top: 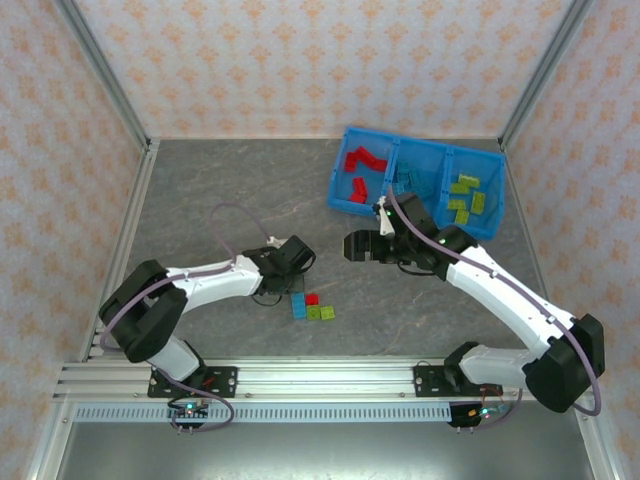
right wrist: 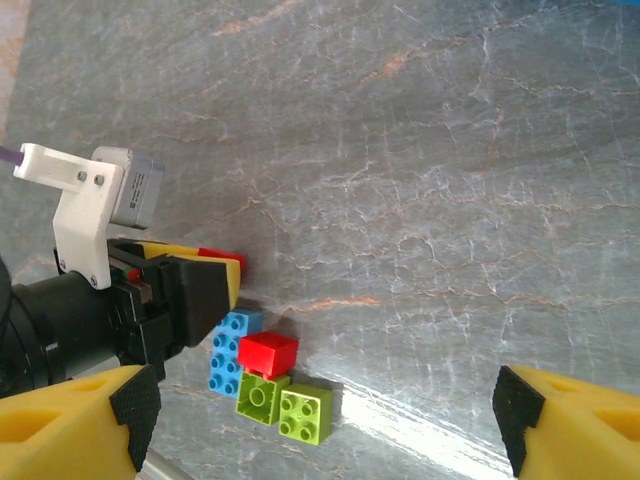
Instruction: Sort the legos into containers by color
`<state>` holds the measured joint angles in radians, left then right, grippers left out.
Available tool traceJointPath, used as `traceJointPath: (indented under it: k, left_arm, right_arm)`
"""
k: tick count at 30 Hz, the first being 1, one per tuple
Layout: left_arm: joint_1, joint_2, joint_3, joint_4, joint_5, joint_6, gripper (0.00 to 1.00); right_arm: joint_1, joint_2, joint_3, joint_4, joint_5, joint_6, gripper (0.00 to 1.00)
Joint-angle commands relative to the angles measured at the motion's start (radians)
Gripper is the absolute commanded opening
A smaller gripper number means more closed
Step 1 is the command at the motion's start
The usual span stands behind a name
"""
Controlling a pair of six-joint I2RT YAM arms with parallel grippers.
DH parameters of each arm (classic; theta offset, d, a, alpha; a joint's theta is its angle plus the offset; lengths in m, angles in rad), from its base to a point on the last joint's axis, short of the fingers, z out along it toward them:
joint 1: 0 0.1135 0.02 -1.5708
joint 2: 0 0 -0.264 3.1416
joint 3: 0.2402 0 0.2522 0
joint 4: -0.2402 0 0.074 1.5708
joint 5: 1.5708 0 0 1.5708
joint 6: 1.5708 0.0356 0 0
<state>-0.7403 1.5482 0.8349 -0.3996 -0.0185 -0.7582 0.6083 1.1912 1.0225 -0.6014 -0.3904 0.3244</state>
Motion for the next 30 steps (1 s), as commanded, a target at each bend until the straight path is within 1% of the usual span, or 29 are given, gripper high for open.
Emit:
traceJointPath:
  k: [1,5,7,9,11,13,16,18,22,24,26,28,30]
  left_arm:
    - [-0.028,-0.068,0.066,0.047,0.009,0.027,0.27]
    - [-0.051,-0.014,0.242,0.059,-0.034,0.082,0.27]
    - [-0.050,0.059,0.344,0.096,-0.122,0.132,0.27]
    - [-0.044,0.160,0.480,0.077,-0.219,0.182,0.26]
    - [-0.037,0.294,0.645,0.041,-0.284,0.255,0.26]
    - [-0.029,0.437,0.838,-0.002,-0.308,0.321,0.26]
    - [-0.019,0.593,1.050,-0.018,-0.354,0.385,0.26]
    - [-0.005,0.685,1.173,-0.037,-0.382,0.404,0.28]
    - [0.018,0.835,1.415,-0.105,-0.378,0.423,0.39]
    - [0.022,0.878,1.505,-0.148,-0.373,0.431,0.47]
    - [0.023,0.879,1.536,-0.160,-0.365,0.437,0.52]
    - [0.021,0.842,1.510,-0.151,-0.354,0.435,0.55]
    - [0.020,0.780,1.447,-0.125,-0.335,0.426,0.55]
  right_arm:
    - [0.003,-0.077,-0.019,0.063,-0.005,0.044,0.89]
    - [0.003,-0.131,-0.038,0.115,0.037,0.083,0.89]
    - [0.002,-0.154,-0.055,0.129,0.079,0.103,0.89]
    - [0.002,-0.171,-0.071,0.130,0.117,0.122,0.90]
    - [0.002,-0.186,-0.080,0.116,0.138,0.135,0.90]
    - [0.003,-0.203,-0.085,0.087,0.151,0.137,0.90]
    - [0.002,-0.238,-0.092,0.036,0.177,0.135,0.90]
    - [0.003,-0.268,-0.107,0.025,0.183,0.141,0.90]
    - [0.002,-0.321,-0.122,-0.008,0.202,0.148,0.91]
    - [0.002,-0.341,-0.122,-0.027,0.220,0.147,0.90]
    - [0.002,-0.356,-0.122,-0.043,0.235,0.146,0.91]
    - [0.002,-0.363,-0.122,-0.048,0.245,0.146,0.91]
    - [0.002,-0.361,-0.121,-0.045,0.253,0.146,0.91]
